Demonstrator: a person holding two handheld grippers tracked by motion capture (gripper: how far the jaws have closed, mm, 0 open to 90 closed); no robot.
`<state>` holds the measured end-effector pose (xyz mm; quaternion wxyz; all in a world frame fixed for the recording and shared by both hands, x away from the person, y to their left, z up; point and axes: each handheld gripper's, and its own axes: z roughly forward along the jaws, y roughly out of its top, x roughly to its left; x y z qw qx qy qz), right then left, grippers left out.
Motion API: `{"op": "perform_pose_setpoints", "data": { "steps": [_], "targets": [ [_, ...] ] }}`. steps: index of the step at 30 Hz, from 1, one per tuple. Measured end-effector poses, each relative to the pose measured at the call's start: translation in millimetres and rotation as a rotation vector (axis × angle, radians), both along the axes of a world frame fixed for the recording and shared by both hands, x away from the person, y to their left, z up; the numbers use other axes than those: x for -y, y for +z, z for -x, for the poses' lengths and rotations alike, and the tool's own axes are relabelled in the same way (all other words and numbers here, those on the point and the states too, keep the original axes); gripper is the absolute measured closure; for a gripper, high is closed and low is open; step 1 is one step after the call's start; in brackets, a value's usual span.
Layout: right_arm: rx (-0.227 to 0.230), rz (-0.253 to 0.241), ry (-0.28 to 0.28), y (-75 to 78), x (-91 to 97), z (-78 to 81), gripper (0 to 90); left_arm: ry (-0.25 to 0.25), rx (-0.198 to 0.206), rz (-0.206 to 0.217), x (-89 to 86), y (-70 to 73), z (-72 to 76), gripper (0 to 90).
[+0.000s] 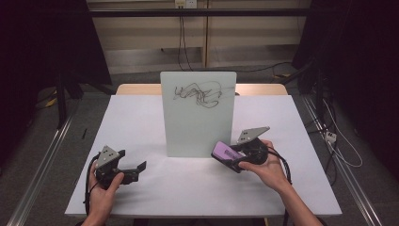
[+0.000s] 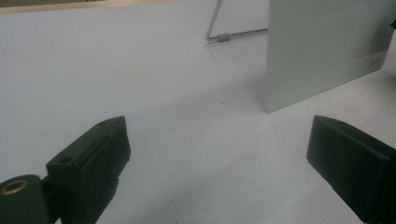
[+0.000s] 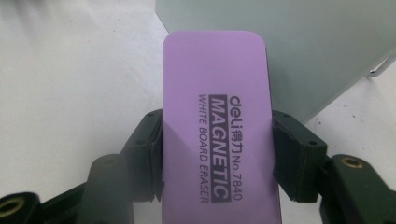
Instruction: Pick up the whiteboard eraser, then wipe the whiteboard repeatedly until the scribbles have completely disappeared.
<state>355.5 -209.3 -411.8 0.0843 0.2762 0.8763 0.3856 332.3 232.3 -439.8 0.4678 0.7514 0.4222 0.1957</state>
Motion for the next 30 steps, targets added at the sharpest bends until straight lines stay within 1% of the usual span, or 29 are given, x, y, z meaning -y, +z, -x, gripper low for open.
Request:
{"op": "perform_pose_setpoints", "data": {
  "steps": [4,7,10,13,17,19,21,24,26,30],
  "targets": [
    [-0.006,-0.026,-0.001,0.7,0.8,-1.8,41.4,0.001,0.001,-0.008,-1.3,0.2,0.8,6.0],
    [-0.006,-0.051,-0.006,1.9,1.5,-2.6,41.4,0.003,-0.005,-0.002,-2.0,-1.0,-0.3,6.0],
    [0.002,-0.078,-0.008,4.1,2.5,-2.0,41.4,0.002,-0.009,-0.001,-2.2,-1.5,-0.5,6.0],
    [0.013,-0.107,0.007,7.9,2.1,-0.1,41.4,-0.002,-0.006,0.000,-1.7,-1.3,-0.1,6.0],
    [0.032,-0.118,0.026,14.2,-0.1,1.0,41.4,-0.001,-0.009,-0.003,-0.7,-1.6,-1.6,6.0],
    [0.039,-0.125,0.025,16.9,-0.2,1.0,41.4,-0.004,-0.010,-0.005,0.2,-1.9,-2.0,6.0],
    [0.046,-0.129,0.007,21.4,0.8,-0.4,41.4,-0.006,-0.008,-0.011,0.8,-1.9,-2.0,6.1],
    [0.053,-0.126,0.006,25.1,1.4,-1.9,41.4,-0.008,-0.012,-0.015,2.0,-1.7,-1.4,6.1],
    [0.070,-0.121,0.005,29.4,1.4,-3.3,41.4,-0.011,-0.008,-0.023,2.8,-1.4,-0.7,6.1],
    [0.106,-0.136,0.000,39.8,1.5,-6.0,41.4,-0.010,-0.005,-0.026,2.8,-0.5,1.0,6.1]
  ]
}}
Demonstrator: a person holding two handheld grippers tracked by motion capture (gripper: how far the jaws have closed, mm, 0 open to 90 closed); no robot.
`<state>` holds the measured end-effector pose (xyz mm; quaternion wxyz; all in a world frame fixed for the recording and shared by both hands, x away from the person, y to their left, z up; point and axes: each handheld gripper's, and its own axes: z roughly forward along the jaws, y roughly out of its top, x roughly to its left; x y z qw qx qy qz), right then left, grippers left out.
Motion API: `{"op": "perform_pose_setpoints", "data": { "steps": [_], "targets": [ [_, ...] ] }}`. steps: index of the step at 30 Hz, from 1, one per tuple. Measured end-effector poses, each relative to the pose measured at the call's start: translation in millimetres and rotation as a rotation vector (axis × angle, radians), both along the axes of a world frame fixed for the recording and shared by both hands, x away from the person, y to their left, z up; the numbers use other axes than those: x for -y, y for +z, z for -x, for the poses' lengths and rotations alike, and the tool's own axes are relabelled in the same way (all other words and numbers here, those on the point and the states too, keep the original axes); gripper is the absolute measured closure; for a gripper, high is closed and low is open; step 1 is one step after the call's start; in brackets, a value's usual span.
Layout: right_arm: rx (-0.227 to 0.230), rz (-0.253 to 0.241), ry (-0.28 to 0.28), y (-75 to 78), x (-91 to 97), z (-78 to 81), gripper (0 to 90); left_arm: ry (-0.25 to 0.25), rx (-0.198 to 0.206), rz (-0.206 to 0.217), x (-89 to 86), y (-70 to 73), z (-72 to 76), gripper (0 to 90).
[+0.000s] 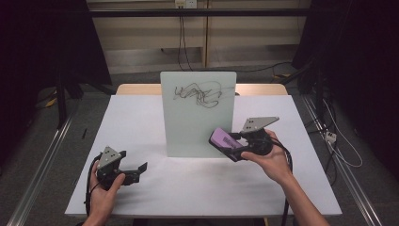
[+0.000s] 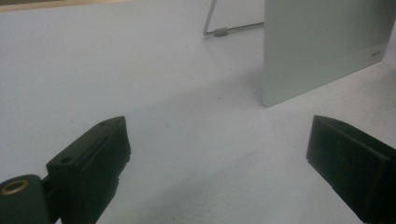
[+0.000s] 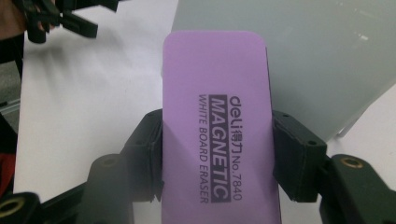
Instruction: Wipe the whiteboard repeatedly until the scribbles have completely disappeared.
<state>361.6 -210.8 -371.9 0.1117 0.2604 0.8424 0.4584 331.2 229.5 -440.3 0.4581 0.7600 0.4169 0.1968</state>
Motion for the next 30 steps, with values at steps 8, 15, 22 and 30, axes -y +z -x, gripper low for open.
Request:
{"op": "perform_pose_setpoints", "data": {
  "steps": [8,15,22,30],
  "targets": [
    [0.080,-0.034,-0.013,22.7,-0.1,-5.3,41.4,0.003,-0.003,-0.001,-1.6,-0.8,0.4,6.1],
    [0.131,-0.040,-0.025,39.0,-0.4,-9.0,41.4,0.002,-0.005,0.005,-1.8,-0.4,-0.1,6.1],
    [0.183,-0.035,-0.037,60.2,-0.9,-11.8,41.4,-0.003,-0.006,0.003,-1.9,-0.3,-0.2,6.1],
    [0.218,-0.034,-0.036,77.3,-3.7,-21.3,41.4,-0.004,-0.006,0.001,-1.4,-0.3,-0.3,6.1]
  ]
}}
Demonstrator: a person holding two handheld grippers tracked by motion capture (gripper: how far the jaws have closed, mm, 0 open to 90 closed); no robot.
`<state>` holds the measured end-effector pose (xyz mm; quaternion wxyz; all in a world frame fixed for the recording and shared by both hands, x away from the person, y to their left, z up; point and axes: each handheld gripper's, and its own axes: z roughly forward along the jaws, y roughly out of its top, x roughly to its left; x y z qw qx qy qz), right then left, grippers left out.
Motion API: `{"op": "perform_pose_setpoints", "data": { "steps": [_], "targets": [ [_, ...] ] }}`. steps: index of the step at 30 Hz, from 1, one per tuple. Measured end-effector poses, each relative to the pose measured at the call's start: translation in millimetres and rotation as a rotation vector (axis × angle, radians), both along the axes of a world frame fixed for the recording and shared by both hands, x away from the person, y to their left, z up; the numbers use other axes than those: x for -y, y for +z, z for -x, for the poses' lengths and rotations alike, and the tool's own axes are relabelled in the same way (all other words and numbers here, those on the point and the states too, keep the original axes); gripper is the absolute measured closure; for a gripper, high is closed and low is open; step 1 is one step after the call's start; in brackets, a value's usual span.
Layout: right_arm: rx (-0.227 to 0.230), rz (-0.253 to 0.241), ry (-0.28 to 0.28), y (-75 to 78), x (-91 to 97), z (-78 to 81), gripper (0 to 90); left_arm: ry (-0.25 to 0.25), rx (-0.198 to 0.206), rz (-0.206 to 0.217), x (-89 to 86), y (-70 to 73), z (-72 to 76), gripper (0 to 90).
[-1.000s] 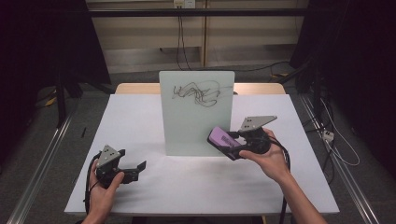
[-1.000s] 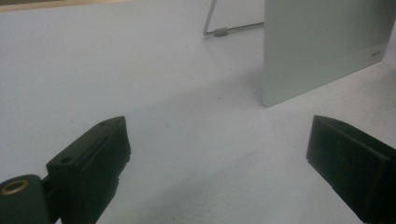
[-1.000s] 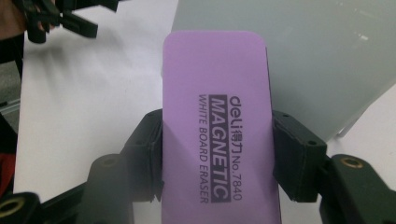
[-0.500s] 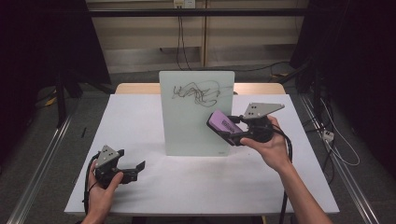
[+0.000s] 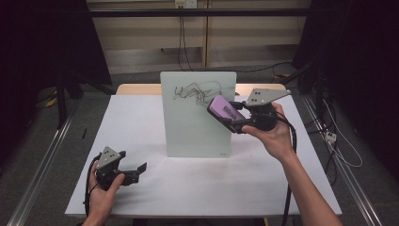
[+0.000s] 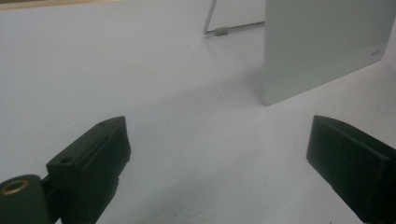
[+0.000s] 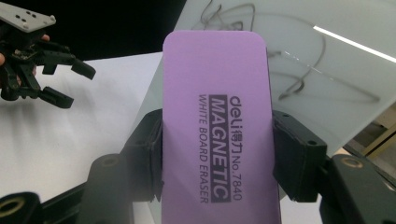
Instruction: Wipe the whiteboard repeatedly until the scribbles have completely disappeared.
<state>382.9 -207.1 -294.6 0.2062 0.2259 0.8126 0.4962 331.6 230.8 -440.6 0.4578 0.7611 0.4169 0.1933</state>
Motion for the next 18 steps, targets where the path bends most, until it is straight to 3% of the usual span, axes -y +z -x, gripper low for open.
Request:
{"op": "perform_pose_setpoints", "data": {
  "steps": [18],
  "targets": [
    [0.097,0.025,-0.046,35.9,-2.7,-23.4,41.4,-0.004,-0.001,-0.002,0.4,-0.3,-0.5,6.1]
  ]
}}
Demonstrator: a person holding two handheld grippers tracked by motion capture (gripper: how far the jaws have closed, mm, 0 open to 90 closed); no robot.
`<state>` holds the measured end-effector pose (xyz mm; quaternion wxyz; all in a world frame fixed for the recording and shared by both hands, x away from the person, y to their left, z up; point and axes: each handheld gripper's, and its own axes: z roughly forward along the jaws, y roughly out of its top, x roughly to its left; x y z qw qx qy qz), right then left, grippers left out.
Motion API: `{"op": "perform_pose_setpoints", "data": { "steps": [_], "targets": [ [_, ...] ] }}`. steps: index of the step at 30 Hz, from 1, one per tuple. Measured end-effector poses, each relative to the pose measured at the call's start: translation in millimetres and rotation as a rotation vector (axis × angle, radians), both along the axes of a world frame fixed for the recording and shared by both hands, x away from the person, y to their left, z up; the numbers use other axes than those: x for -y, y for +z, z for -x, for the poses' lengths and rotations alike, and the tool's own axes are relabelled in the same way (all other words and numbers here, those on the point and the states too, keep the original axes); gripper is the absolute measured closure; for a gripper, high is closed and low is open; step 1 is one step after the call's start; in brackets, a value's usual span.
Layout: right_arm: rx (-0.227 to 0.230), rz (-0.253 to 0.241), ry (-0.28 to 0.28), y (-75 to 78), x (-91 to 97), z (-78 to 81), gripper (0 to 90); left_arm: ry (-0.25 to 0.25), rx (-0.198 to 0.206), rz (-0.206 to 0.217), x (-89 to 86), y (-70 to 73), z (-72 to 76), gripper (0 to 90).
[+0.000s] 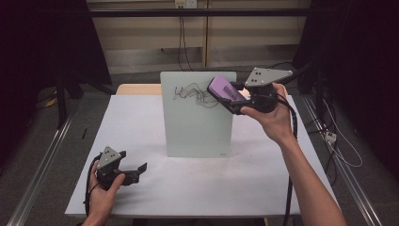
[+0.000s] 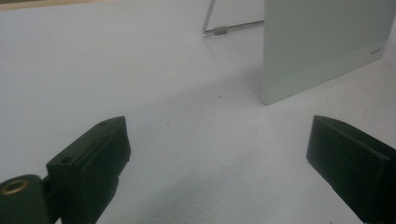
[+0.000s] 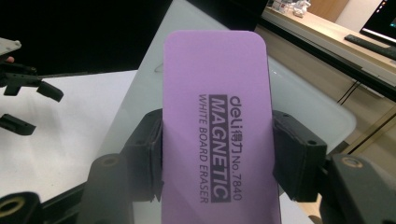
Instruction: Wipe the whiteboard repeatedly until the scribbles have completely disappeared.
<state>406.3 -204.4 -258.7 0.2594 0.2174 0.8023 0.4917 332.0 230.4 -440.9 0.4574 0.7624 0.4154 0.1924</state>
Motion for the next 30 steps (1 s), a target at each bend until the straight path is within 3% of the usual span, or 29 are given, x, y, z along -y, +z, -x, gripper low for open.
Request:
{"op": "perform_pose_setpoints", "data": {
  "steps": [5,10,15,18,30],
  "targets": [
    [0.006,0.016,-0.003,-0.2,-1.8,-7.2,41.4,0.003,0.001,-0.001,-1.1,0.1,-0.1,6.1],
    [0.010,0.086,-0.007,-9.4,-7.7,-14.5,41.4,0.000,0.000,0.001,-0.7,0.1,0.1,6.1],
    [0.057,0.078,-0.036,-4.8,-6.8,-13.4,41.5,0.004,0.000,0.001,-2.2,-0.2,-0.1,6.1],
    [0.080,0.105,-0.076,-2.9,-4.0,-12.3,41.5,0.004,0.000,0.001,-2.1,-0.1,0.2,6.1],
    [0.075,0.153,-0.066,-20.1,-10.3,-9.1,41.7,-0.001,-0.002,0.000,-1.3,-0.4,0.3,6.0]
  ]
}}
